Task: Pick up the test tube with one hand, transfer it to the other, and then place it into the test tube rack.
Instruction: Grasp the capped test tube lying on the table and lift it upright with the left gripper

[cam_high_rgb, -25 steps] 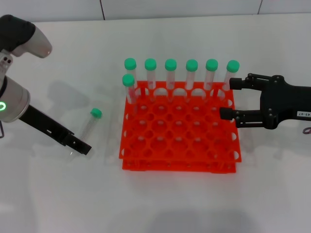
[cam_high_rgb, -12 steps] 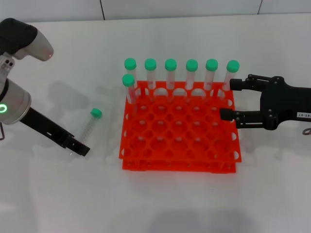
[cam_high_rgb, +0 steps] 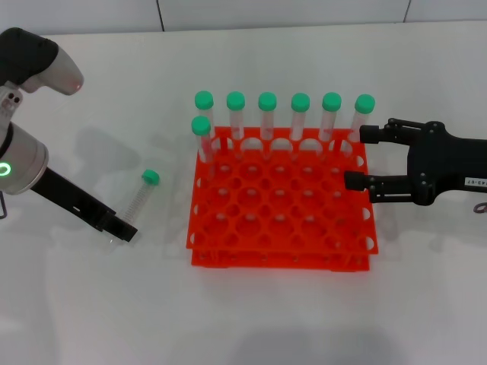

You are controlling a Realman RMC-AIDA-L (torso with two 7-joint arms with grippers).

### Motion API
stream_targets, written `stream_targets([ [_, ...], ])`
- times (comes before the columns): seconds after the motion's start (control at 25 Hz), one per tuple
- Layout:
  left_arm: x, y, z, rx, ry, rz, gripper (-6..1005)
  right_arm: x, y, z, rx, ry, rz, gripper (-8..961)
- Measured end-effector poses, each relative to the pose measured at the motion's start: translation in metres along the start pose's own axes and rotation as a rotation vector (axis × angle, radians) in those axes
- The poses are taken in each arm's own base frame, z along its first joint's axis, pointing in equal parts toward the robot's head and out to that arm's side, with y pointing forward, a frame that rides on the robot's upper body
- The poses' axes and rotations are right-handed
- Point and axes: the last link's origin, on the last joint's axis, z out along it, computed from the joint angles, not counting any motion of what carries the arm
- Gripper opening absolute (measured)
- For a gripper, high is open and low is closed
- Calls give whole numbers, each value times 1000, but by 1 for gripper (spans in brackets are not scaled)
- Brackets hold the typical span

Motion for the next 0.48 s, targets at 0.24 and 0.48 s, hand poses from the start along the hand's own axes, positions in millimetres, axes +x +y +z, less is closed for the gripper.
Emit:
stream_targets([
  [0.24, 0, 0, 0, 0, -1, -1, 539, 0, 0, 0, 0, 0, 1, 834],
  [0.48, 0, 0, 0, 0, -1, -1, 533, 1, 0, 0, 0, 0, 2, 834],
])
